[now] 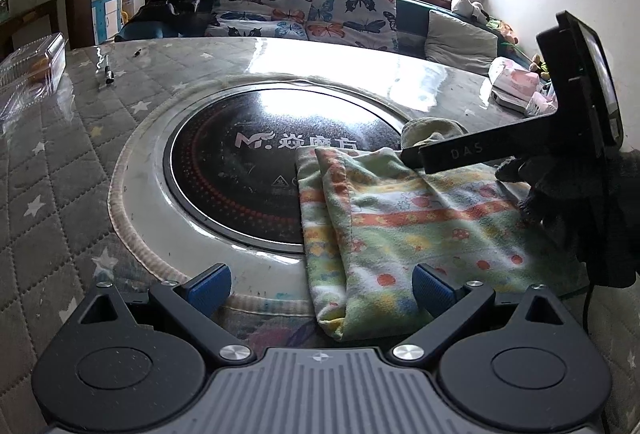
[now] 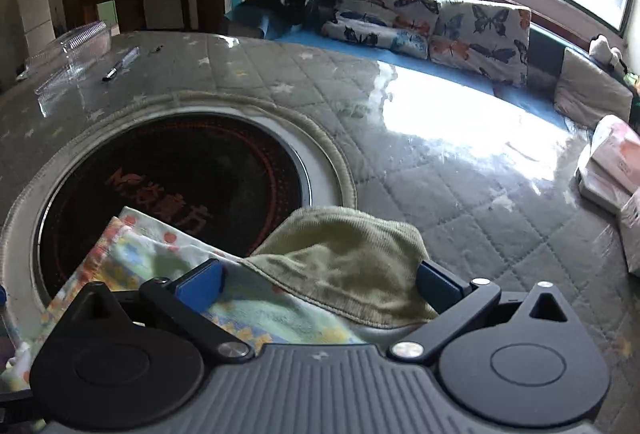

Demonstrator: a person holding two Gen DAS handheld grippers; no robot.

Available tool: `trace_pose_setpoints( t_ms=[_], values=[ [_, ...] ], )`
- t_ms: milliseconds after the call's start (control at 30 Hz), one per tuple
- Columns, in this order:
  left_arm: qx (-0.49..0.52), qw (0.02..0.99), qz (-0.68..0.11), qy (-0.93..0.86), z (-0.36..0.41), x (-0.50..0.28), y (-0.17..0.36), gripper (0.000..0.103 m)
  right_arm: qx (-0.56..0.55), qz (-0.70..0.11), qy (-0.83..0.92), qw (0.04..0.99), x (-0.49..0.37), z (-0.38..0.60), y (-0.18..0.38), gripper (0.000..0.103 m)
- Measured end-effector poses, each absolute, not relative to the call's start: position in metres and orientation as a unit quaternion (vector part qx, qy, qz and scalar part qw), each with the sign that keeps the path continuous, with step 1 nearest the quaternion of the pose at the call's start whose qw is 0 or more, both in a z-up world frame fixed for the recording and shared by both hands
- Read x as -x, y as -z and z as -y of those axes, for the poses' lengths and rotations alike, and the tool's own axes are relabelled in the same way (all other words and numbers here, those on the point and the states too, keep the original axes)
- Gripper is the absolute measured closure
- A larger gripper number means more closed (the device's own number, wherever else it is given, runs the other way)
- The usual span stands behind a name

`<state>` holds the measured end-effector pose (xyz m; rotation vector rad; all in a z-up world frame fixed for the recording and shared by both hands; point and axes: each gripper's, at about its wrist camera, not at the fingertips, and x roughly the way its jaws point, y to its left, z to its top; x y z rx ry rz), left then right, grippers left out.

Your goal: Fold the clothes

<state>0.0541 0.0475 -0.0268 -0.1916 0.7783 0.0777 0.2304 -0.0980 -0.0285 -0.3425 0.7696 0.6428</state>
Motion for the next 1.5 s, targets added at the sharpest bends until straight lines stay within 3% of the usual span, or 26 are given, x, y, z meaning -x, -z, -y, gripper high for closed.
trace_pose_setpoints(
  t_ms=[433, 967, 1500],
  values=[
    [0.097, 0.919, -0.379, -0.044, -0.049, -0.051, 0.025, 0.004, 0.188, -0.35, -0.319, 0.861, -0.223, 0.086, 0.026, 0.0],
    [0.078, 0.92, -0.38, -0.054, -0.045, -0.05, 0.03, 0.003, 0.21, -0.319, -0.364, 0.849, -0.131, 0.153, 0.018, 0.0],
    [0.085, 0.919, -0.379, -0.069, -0.051, -0.046, 0.025, 0.003, 0.205, -0.303, -0.406, 0.837, -0.092, 0.152, 0.015, 0.003]
  ],
)
